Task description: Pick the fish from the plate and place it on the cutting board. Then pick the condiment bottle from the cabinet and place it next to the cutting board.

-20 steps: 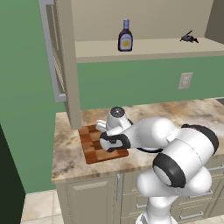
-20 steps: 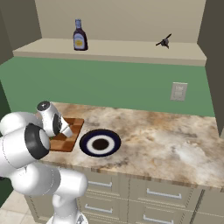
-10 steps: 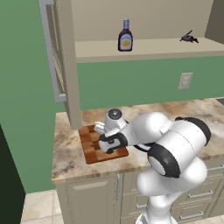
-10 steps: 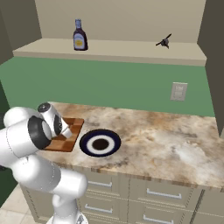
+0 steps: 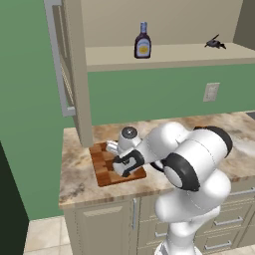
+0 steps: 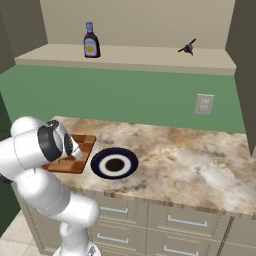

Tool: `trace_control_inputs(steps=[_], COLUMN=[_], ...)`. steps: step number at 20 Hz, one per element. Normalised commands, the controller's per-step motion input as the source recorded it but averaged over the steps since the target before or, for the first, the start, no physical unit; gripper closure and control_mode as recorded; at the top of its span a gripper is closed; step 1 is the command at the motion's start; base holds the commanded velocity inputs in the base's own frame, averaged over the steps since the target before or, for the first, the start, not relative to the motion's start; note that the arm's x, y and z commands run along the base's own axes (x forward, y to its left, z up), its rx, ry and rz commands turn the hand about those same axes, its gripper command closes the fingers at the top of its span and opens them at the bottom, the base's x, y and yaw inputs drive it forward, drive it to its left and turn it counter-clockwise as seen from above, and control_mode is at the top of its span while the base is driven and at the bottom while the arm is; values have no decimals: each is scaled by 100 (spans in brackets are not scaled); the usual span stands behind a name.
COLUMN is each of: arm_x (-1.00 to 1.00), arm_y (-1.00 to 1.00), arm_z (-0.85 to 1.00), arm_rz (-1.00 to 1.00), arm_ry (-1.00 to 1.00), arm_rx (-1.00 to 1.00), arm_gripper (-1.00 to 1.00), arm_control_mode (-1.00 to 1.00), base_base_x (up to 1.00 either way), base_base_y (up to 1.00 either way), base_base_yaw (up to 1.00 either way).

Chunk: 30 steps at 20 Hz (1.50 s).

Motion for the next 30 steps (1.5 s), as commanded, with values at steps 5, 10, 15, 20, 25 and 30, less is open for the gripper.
trace_control_inputs(steps=[5,10,15,20,25,30], arm_x=[10,12,14,8,0,0], arm_y=[17,17,17,17,-11,-31], arm_z=[-19,-25,-31,-25,-5,34], arm_rz=[0,0,0,0,0,0], arm_ry=[-1,-2,-4,-2,-1,0], arm_rx=[0,0,0,0,1,12], arm_gripper=[100,100,100,-100,-100,-100], arm_control_mode=[-100,-100,-100,-100,-100,-100], base_base_x=[0,0,0,0,0,0], base_base_y=[0,0,0,0,0,0], base_base_yaw=[0,0,0,0,0,0])
